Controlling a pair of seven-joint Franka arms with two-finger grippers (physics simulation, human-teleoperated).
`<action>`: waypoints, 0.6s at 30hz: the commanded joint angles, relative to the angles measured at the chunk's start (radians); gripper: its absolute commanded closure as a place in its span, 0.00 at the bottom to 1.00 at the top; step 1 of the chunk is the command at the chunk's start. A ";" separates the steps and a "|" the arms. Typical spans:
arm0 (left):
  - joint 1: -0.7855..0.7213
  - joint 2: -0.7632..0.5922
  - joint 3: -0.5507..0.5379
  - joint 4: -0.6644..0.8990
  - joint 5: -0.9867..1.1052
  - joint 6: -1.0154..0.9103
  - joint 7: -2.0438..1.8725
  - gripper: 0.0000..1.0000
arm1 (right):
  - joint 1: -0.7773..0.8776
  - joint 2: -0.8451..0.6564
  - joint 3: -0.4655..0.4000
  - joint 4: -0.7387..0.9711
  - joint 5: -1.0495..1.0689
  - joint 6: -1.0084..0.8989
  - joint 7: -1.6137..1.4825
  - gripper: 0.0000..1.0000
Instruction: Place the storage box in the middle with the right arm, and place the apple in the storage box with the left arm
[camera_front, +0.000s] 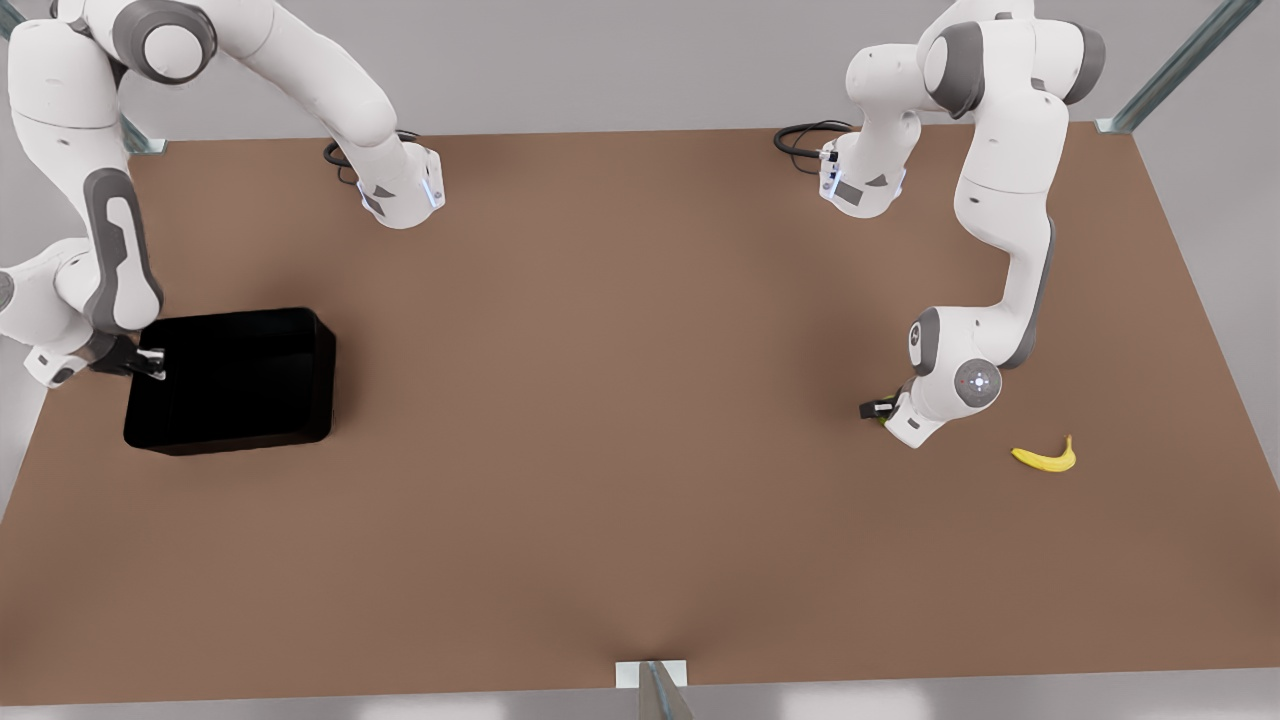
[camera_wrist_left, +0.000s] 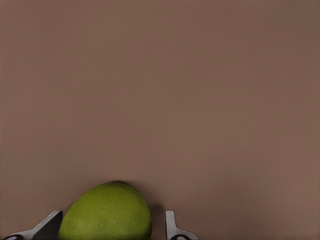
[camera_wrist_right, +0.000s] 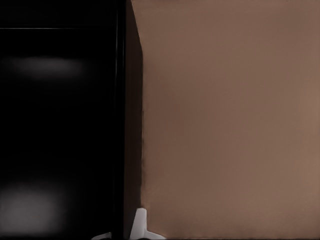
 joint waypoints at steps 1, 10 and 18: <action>0.000 0.000 0.000 0.000 0.001 0.000 0.000 0.10 | -0.008 -0.007 0.009 0.006 -0.002 -0.019 0.004 0.79; 0.002 0.001 0.000 0.002 0.001 0.002 0.000 0.24 | 0.044 -0.119 0.362 0.003 0.013 -0.174 0.467 0.79; 0.002 0.009 0.000 0.003 0.001 0.005 0.000 0.24 | 0.563 -0.093 0.365 0.068 0.079 -0.211 0.887 0.79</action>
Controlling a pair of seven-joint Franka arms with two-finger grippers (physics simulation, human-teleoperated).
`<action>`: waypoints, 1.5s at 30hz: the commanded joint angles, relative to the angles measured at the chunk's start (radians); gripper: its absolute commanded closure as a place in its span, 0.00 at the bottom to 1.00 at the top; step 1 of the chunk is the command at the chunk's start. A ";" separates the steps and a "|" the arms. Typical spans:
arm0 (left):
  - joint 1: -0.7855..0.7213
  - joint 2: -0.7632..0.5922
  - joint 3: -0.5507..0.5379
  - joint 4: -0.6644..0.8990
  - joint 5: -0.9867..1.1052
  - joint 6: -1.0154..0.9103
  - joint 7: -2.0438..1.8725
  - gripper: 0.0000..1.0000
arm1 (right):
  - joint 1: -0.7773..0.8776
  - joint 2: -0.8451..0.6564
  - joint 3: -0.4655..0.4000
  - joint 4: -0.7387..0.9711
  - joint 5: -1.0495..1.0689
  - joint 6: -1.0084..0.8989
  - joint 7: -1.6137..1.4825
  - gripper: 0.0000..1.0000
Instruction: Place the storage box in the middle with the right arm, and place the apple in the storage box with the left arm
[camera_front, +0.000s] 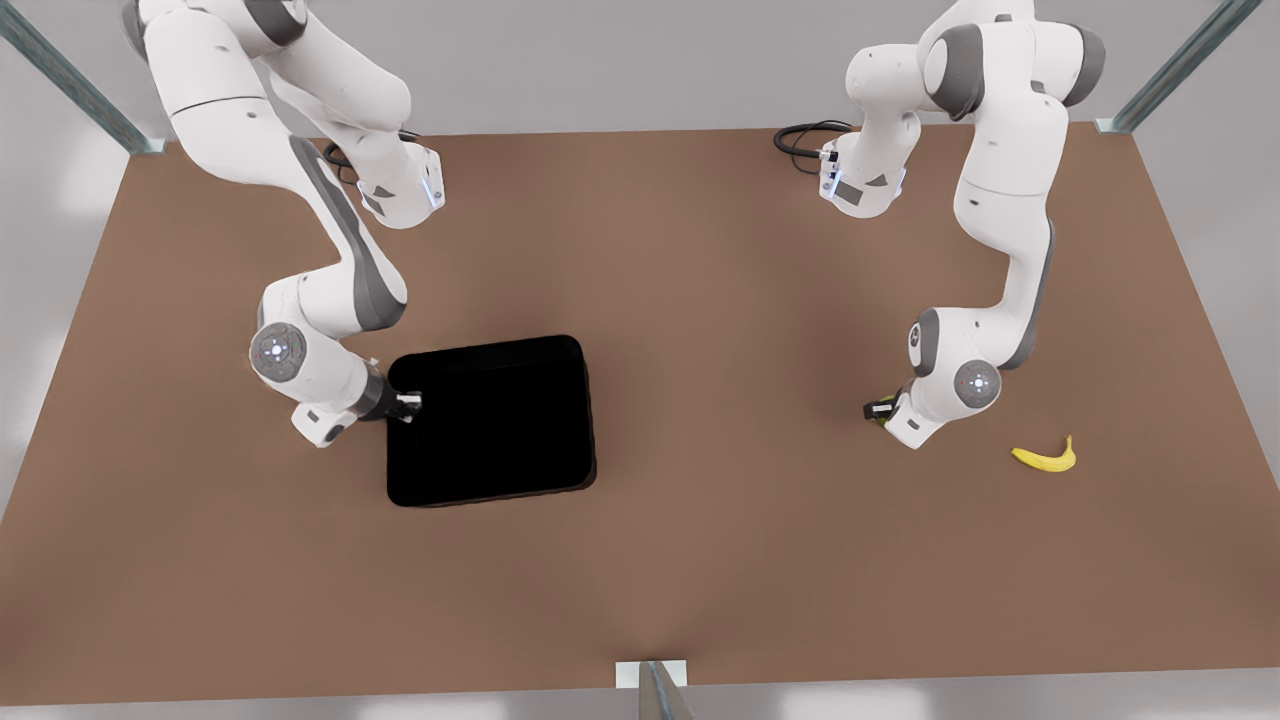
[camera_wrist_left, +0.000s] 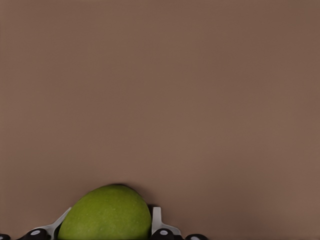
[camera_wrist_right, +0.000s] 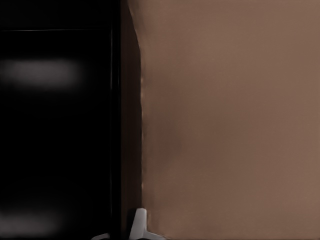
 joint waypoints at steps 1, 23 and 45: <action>0.000 0.002 0.000 0.000 0.000 0.005 0.000 0.24 | 0.028 0.026 -0.006 0.020 -0.001 0.000 0.023 0.79; -0.002 -0.020 0.000 0.000 -0.001 -0.009 -0.002 0.27 | 0.251 0.088 -0.187 0.379 0.039 -0.342 0.222 0.00; -0.307 0.215 -0.307 0.558 -0.085 -0.044 -1.075 0.00 | 0.146 -0.076 -0.526 0.472 0.068 -0.631 -0.253 0.00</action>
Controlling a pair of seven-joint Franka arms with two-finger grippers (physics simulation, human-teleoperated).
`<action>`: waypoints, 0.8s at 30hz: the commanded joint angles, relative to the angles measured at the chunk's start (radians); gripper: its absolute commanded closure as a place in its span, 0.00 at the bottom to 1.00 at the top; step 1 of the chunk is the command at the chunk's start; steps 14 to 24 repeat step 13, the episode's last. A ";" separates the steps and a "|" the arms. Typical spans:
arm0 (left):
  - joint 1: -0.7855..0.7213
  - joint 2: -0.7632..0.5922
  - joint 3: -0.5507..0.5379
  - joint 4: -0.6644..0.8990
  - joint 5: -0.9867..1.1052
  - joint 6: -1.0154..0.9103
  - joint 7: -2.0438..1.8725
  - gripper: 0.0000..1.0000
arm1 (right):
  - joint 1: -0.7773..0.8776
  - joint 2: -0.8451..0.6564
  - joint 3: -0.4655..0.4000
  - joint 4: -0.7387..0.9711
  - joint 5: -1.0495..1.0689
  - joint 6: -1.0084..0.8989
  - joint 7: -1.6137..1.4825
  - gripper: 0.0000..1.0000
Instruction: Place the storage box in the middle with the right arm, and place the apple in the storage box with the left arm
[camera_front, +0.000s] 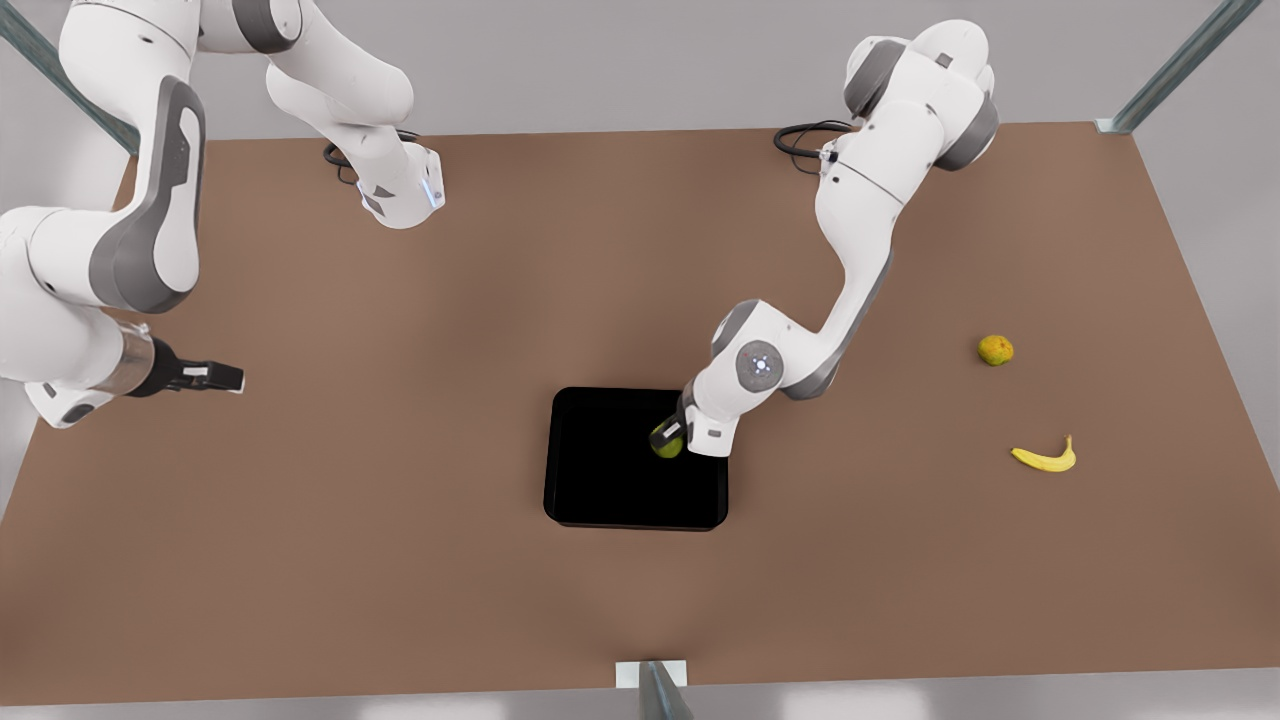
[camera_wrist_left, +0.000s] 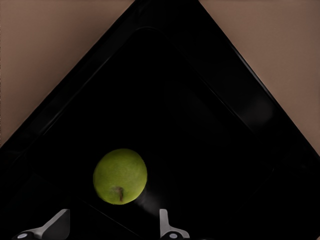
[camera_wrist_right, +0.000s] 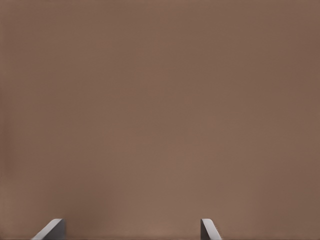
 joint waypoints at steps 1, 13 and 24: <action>0.000 0.000 0.000 0.000 0.001 0.000 0.000 0.00 | 0.003 0.011 0.001 0.004 0.010 -0.001 0.002 0.00; 0.230 -0.741 0.382 -0.155 0.080 -0.804 0.934 0.00 | 0.013 0.040 0.007 0.041 0.009 0.002 0.013 0.00; 0.230 -0.741 0.382 -0.155 0.080 -0.804 0.934 0.00 | 0.013 0.040 0.007 0.041 0.009 0.002 0.013 0.00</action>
